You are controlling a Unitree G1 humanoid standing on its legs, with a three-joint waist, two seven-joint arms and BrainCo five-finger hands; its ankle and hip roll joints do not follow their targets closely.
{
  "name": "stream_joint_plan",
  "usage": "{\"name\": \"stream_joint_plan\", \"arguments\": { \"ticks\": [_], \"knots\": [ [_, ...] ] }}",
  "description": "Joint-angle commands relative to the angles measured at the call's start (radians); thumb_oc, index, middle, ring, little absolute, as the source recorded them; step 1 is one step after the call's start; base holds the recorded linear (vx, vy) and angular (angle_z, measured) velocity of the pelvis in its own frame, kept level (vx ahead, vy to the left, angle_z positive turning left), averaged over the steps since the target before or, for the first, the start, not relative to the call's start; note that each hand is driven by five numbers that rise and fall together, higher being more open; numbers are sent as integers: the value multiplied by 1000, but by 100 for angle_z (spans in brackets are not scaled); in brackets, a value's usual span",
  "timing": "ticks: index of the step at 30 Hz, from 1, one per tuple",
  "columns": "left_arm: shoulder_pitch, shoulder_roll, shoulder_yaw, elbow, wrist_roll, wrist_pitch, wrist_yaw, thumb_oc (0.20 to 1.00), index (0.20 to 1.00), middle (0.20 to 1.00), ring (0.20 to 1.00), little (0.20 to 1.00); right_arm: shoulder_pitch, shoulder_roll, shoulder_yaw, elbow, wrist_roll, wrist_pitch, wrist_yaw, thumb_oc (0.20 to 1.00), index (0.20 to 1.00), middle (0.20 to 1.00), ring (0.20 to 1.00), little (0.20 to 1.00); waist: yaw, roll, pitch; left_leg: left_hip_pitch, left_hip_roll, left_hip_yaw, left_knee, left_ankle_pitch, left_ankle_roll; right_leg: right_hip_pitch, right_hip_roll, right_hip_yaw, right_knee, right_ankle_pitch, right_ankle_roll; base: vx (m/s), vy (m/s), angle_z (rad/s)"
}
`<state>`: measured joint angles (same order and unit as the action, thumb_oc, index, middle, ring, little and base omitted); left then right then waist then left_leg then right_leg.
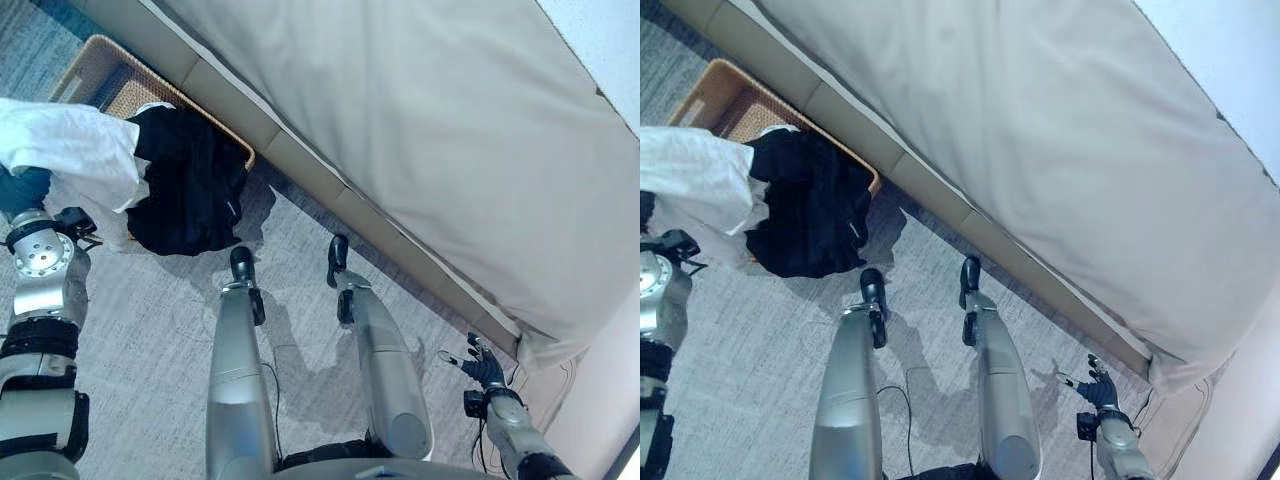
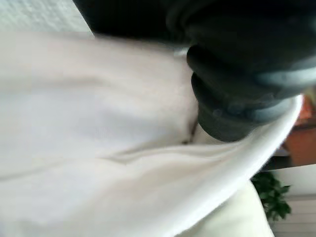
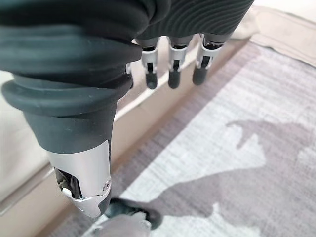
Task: Pick up clothes into the bucket
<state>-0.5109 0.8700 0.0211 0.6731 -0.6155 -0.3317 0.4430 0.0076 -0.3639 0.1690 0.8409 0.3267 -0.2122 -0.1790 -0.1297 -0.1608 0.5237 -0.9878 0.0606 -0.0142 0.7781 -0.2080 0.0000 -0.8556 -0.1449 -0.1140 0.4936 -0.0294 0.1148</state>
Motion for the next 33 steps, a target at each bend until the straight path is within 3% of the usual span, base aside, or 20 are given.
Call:
{"name": "stream_joint_plan", "arguments": {
  "ticks": [1, 14, 21, 28, 33],
  "knots": [
    [-74, 28, 4, 22, -7, -24, 19, 1000, 1000, 1000, 1000, 1000, 73, -63, -15, -54, 43, -25, -29, 1000, 1000, 1000, 1000, 1000, 14, -12, -4, 32, -31, 15, 86, -107, 40, 27, -47, -14, 67, -31, 56, 11, 27, 7],
    [-124, 28, -34, 54, 93, 5, 78, 1000, 1000, 1000, 1000, 1000, 80, -79, -15, -76, 60, -37, -31, 1000, 1000, 1000, 1000, 1000, 6, -16, -4, -16, -26, 7, 97, -93, 31, -33, -49, -25, 103, -55, 38, -3, -1, 3],
    [-121, 22, -15, -13, 172, -28, 165, 1000, 1000, 1000, 1000, 1000, 77, -67, 2, -58, 57, -44, -30, 1000, 1000, 1000, 1000, 1000, 10, -19, -4, 6, -22, 6, 66, -80, 23, -22, -46, -29, 90, -53, 36, 0, 0, 0],
    [-63, 32, -52, -67, 284, -36, 121, 1000, 1000, 1000, 1000, 1000, 51, -82, 14, -29, 48, -52, -6, 1000, 1000, 1000, 1000, 1000, 20, -3, -4, 77, -23, 19, -20, -34, 6, 37, -42, -24, 29, -35, 29, -29, -23, 2],
    [32, -65, -23, -114, 239, -61, 64, 1000, 1000, 1000, 1000, 1000, 41, -71, 1, -2, 31, -44, -5, 1000, 1000, 1000, 1000, 1000, 42, 27, -4, 173, -34, 24, -126, 20, -12, 119, -40, -25, -28, -29, 19, -42, -64, 2]
  ]
}}
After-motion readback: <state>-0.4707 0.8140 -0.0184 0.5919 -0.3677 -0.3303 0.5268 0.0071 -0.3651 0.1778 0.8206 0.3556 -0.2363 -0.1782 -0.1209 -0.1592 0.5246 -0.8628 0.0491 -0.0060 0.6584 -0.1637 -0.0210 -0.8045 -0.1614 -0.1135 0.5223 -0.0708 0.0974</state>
